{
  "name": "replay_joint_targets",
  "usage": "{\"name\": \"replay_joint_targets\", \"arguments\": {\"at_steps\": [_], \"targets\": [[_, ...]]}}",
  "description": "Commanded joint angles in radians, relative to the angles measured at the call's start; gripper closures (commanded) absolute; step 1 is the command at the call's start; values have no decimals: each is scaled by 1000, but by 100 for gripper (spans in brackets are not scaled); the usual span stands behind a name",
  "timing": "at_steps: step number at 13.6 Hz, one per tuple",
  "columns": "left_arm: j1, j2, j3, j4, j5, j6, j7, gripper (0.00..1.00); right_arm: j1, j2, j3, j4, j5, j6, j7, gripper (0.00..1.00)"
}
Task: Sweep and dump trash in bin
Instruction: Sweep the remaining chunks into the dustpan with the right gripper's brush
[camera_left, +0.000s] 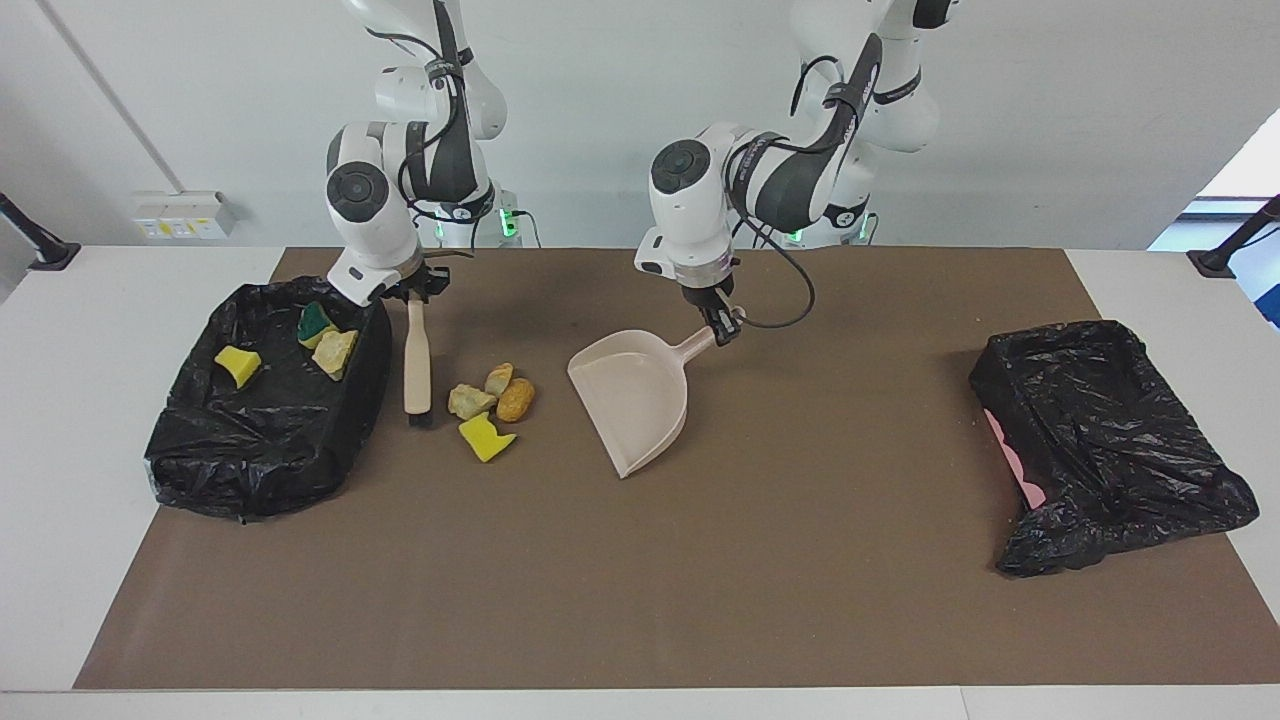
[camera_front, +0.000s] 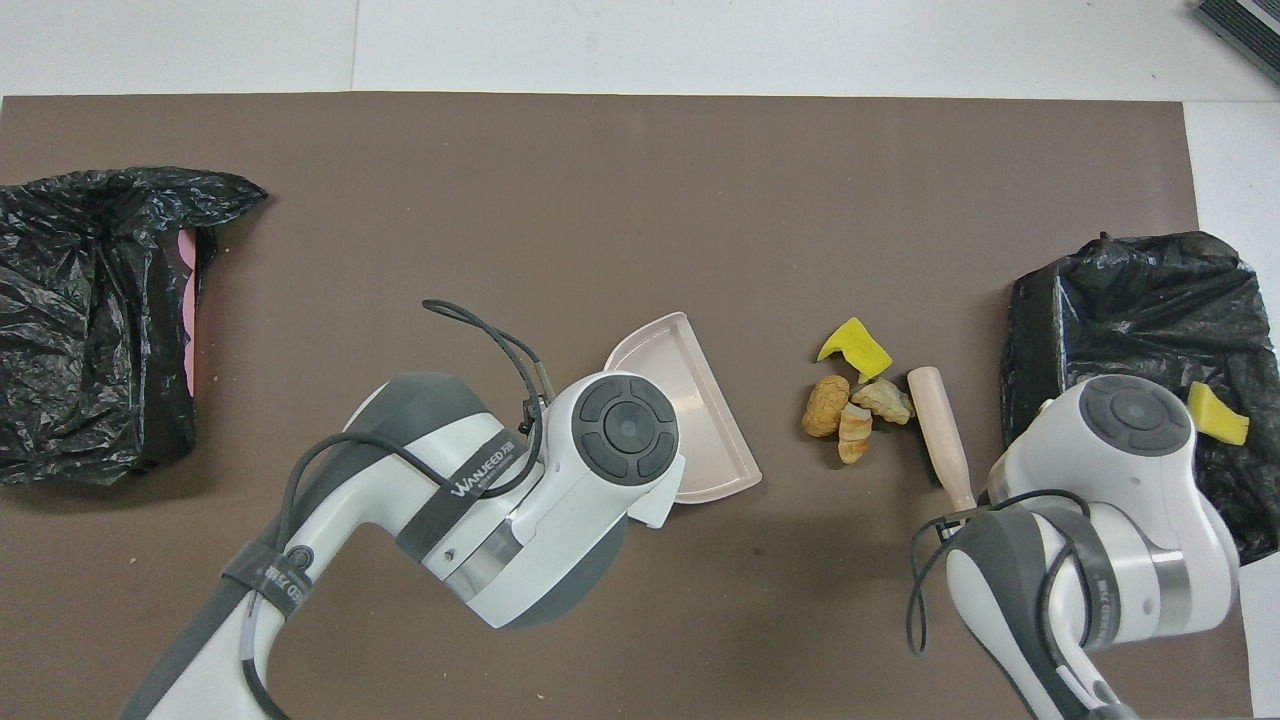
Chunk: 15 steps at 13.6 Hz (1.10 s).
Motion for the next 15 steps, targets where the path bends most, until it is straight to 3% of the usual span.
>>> {"name": "replay_joint_targets", "arguments": {"at_steps": [1,7,11,13,15], "targets": [[-21,-51,11,-72,17,23,15,100,41,10,7,-3,51,31,17,100],[-35,-77,9,-117,15,48,15,100,266,29,7,-1,232,97,24,100],[-35,-77,9,-119,14,52,15,100,302,17,7,2,522,83,-54,100],[-35,-77,9,-119,14,60,15,100,299,-15,3,15,528,48,-59,100],[-34,-77,9,-122,14,65,13,100,251,-52,-13,90,515,-96,-63,100]]}}
